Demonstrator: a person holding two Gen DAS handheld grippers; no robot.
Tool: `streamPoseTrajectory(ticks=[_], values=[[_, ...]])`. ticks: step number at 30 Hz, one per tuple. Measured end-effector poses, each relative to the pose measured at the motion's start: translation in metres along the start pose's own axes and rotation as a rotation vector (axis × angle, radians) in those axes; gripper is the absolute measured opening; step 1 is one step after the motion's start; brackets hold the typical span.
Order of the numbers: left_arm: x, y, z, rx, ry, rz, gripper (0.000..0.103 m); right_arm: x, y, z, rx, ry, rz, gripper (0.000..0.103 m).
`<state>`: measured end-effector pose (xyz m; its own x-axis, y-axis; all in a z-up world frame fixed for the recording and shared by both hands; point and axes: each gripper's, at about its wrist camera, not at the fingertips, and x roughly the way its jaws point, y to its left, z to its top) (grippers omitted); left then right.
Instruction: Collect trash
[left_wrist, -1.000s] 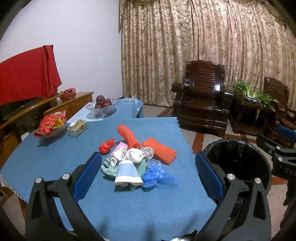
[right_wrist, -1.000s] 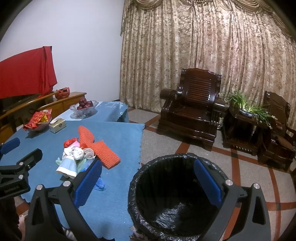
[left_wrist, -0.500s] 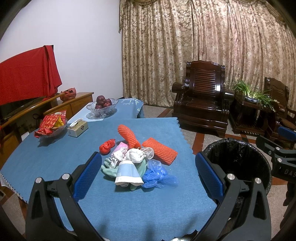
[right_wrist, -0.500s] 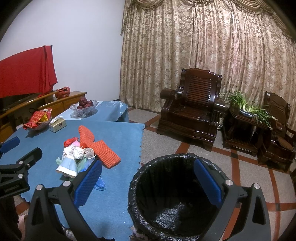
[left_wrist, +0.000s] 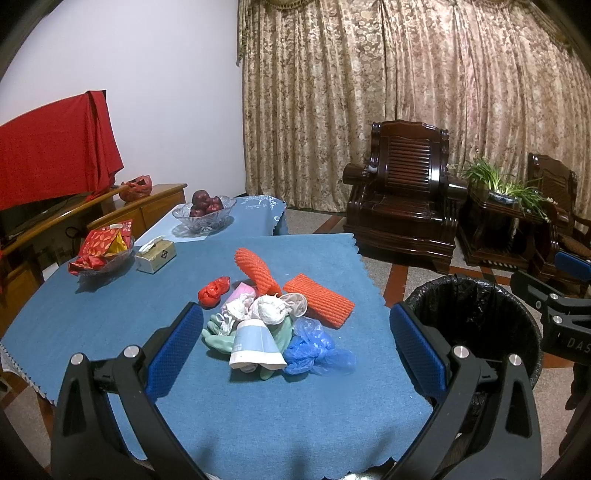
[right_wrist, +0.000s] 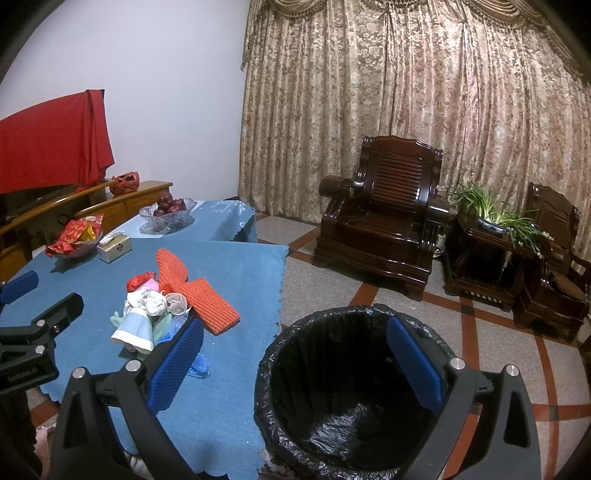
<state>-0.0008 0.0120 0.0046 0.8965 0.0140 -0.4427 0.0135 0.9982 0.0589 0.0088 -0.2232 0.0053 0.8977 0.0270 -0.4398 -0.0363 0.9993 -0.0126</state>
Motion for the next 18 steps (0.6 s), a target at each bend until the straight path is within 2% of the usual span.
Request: streamPoseTrajectory(ticks=[18], values=[[0.0038, 0.0026, -0.0042, -0.005, 0.007, 0.000, 0.098, 0.0014, 0.0026, -0.0006, -0.003, 0.006, 0.004, 0.097]])
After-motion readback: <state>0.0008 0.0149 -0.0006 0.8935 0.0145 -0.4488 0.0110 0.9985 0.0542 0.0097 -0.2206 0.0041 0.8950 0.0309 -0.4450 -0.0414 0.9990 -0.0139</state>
